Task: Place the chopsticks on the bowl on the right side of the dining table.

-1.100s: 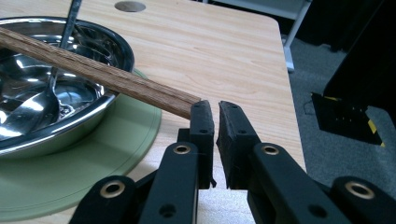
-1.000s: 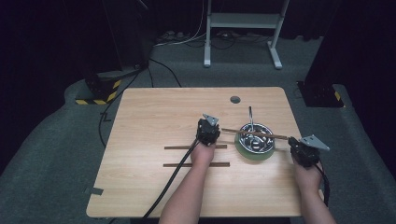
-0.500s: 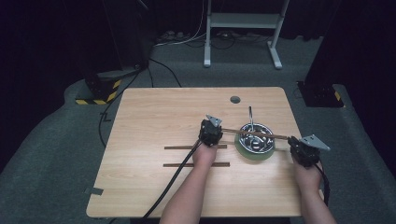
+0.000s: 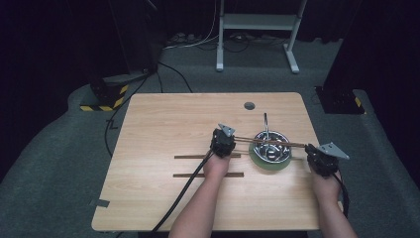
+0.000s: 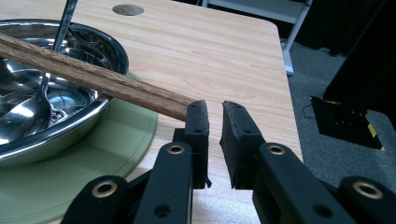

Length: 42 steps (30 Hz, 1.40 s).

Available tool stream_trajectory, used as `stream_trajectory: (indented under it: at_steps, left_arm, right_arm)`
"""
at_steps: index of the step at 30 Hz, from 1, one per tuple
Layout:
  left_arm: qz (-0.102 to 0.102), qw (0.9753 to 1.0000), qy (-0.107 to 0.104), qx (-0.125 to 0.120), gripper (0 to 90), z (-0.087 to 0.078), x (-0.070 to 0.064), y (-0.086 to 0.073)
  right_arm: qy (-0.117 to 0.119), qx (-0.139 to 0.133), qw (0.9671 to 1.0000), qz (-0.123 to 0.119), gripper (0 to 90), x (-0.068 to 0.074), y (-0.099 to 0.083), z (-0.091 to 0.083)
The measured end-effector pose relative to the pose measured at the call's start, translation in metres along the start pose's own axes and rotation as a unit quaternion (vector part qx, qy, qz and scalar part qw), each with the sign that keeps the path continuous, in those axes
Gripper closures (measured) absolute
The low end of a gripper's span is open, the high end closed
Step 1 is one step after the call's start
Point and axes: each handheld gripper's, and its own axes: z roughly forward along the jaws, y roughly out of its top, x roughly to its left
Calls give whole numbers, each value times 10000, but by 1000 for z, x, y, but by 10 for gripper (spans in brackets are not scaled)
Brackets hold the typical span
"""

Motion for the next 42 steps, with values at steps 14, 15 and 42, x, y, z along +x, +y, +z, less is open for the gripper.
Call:
stream_trajectory:
  at_steps: [14, 15, 42]
  left_arm:
    - [-61, 9999, -111, -7, 766, -2, 3, -2]
    - [-141, 9998, -131, -36, 766, -2, 3, -2]
    - [-190, 9997, -135, -16, 768, -2, 1, -3]
  right_arm:
    - [-92, 180, 9997, -162, 781, 1, 9, 2]
    - [-89, 191, 9996, -191, 781, 1, 9, 3]
    - [-101, 433, 9987, -250, 773, -7, 15, 21]
